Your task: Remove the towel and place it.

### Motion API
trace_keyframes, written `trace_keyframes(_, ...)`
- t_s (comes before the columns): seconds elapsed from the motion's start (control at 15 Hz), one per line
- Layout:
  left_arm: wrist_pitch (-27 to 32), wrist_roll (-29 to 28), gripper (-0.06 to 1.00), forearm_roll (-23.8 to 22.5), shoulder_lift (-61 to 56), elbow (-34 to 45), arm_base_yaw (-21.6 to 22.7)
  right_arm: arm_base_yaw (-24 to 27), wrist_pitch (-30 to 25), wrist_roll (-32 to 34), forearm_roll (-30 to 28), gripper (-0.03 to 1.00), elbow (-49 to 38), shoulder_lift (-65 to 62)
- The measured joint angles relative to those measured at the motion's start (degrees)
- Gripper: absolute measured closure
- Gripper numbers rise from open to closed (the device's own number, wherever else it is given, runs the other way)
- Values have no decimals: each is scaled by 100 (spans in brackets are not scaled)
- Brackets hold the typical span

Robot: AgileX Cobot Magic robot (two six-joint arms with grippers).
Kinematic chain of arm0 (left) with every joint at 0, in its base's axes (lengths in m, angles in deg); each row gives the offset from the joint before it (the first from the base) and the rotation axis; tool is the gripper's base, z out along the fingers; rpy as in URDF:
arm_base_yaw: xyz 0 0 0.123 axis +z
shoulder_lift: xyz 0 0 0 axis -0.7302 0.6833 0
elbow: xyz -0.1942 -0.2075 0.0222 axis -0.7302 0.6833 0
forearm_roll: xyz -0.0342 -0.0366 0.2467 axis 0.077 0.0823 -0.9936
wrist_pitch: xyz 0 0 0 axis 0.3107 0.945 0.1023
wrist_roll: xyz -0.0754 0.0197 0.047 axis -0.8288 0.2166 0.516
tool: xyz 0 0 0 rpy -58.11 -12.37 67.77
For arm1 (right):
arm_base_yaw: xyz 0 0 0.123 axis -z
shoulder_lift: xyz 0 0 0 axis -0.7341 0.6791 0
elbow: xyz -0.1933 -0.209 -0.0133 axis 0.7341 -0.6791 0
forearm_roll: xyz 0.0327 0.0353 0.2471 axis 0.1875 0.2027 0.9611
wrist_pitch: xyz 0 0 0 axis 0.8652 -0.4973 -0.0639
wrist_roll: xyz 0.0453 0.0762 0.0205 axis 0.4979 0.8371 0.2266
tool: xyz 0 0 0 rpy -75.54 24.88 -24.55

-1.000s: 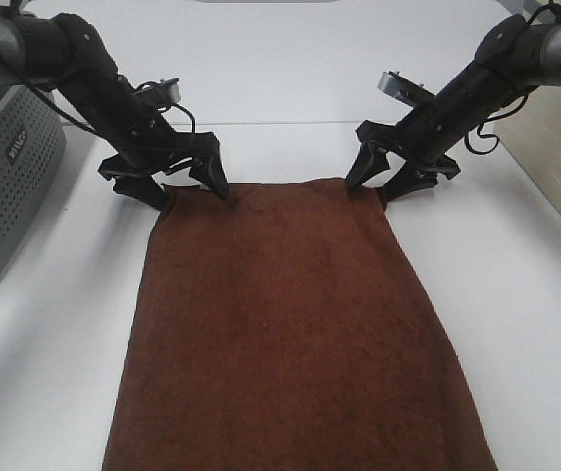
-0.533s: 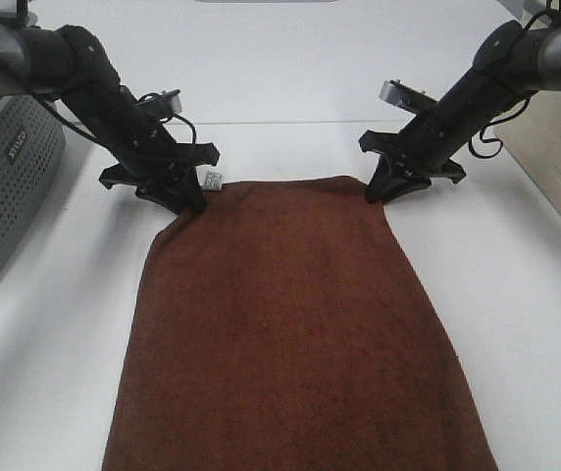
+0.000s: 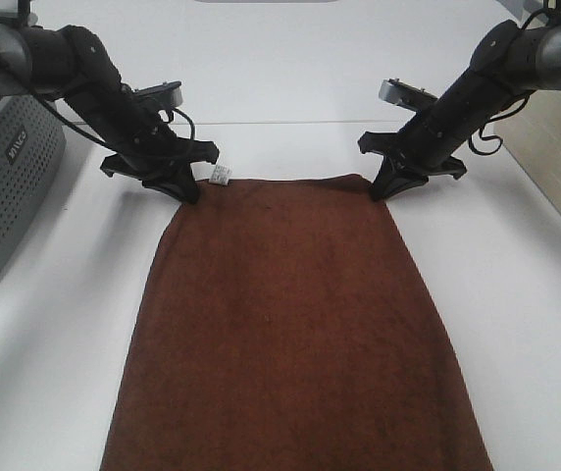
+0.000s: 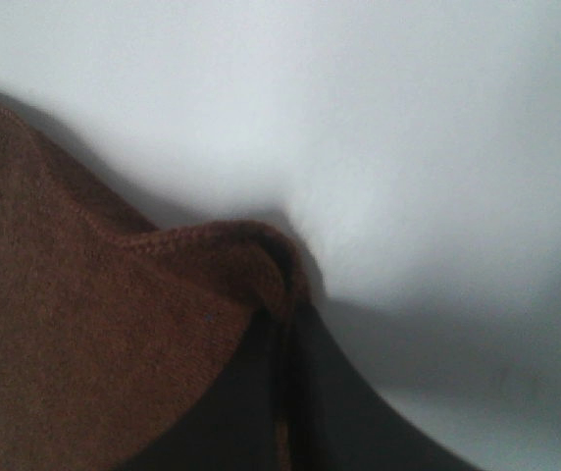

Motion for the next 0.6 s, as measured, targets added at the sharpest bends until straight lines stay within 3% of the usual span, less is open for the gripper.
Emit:
trace_keyframes(0.27,-739,229,94,229,0,-6,0,0,1026,0,-286,96,-57,-166)
trace_keyframes(0.6,-1192,613,94,355,6,-854,0,0,1662,-6,-126,96,269,-201)
